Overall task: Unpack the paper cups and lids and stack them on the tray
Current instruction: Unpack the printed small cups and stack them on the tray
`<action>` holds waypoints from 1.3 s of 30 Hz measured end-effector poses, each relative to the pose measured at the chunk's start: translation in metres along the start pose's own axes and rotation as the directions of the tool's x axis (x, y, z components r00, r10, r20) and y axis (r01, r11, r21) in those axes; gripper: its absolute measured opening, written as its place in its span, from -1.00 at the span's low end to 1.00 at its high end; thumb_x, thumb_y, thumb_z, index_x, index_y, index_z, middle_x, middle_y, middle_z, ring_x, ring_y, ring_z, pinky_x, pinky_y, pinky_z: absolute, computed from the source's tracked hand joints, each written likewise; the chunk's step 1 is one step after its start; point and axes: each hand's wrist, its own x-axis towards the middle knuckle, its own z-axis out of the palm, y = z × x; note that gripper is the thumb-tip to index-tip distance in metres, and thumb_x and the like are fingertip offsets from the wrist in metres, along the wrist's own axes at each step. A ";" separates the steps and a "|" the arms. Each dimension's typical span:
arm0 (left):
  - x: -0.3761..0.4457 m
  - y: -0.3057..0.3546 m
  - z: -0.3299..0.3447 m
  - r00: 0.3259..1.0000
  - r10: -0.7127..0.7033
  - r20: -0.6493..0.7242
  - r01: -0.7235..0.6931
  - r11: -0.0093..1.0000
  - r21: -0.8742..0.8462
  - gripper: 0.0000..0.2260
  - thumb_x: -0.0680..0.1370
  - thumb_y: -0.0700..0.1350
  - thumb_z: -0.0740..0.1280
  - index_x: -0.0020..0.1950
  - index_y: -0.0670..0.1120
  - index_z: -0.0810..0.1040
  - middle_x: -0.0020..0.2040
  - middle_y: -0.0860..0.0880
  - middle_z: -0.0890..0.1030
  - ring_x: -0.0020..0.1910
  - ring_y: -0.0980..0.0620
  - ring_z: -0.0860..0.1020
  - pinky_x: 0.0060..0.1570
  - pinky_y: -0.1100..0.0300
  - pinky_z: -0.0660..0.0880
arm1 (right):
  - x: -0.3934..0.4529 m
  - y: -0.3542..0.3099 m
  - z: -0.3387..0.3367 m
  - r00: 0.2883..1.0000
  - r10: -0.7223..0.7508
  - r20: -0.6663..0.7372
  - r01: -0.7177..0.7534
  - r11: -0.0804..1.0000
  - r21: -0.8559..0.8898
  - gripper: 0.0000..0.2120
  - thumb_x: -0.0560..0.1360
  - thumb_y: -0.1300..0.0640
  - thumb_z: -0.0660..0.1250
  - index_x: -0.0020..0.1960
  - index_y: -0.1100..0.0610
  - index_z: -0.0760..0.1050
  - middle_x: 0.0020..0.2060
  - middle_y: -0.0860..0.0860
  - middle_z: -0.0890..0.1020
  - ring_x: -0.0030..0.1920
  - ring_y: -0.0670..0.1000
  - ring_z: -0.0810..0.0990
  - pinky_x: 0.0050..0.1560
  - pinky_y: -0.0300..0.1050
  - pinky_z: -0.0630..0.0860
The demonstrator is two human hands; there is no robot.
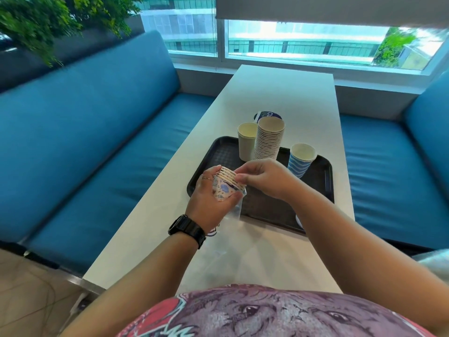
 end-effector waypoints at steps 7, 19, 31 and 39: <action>-0.003 0.004 0.000 1.000 0.021 -0.011 -0.021 1.000 0.005 -0.31 0.44 0.00 0.53 0.45 0.07 0.24 0.33 -0.07 0.39 0.09 0.03 0.53 -0.07 0.45 0.45 | -0.004 -0.001 0.002 1.000 0.010 -0.015 -0.011 1.000 -0.026 -0.88 0.54 0.16 0.37 0.03 0.05 0.66 -0.11 -0.08 0.69 -0.06 -0.07 0.63 0.06 -0.20 0.51; -0.006 0.005 -0.001 0.999 0.034 -0.024 -0.033 0.999 0.007 -0.34 0.44 -0.01 0.53 0.43 0.06 0.25 0.31 -0.04 0.41 0.12 0.05 0.52 -0.07 0.45 0.45 | -0.008 0.002 0.004 0.997 -0.009 -0.076 0.005 0.999 -0.045 -0.89 0.55 0.09 0.35 0.02 0.01 0.64 -0.12 -0.10 0.67 -0.07 -0.10 0.60 0.00 -0.19 0.53; -0.007 0.001 0.002 0.999 0.007 -0.039 -0.008 1.000 -0.021 -0.32 0.44 -0.01 0.53 0.43 0.05 0.24 0.34 -0.07 0.41 0.13 -0.01 0.57 0.06 0.17 0.59 | -0.005 0.006 0.007 0.974 -0.065 -0.217 0.052 0.997 -0.063 -0.95 0.55 0.08 0.35 -0.05 -0.01 0.60 -0.15 -0.14 0.64 -0.11 -0.14 0.60 -0.11 -0.24 0.54; -0.007 -0.008 0.003 1.000 -0.019 -0.017 0.017 0.995 -0.096 -0.34 0.44 0.00 0.53 0.41 0.11 0.22 0.34 -0.05 0.41 0.14 0.04 0.56 0.04 0.27 0.57 | 0.017 -0.004 -0.030 0.916 -0.122 -0.381 0.080 0.989 -0.125 -0.97 0.53 0.10 0.37 -0.07 0.04 0.59 -0.14 -0.06 0.65 -0.17 -0.10 0.59 -0.20 -0.21 0.50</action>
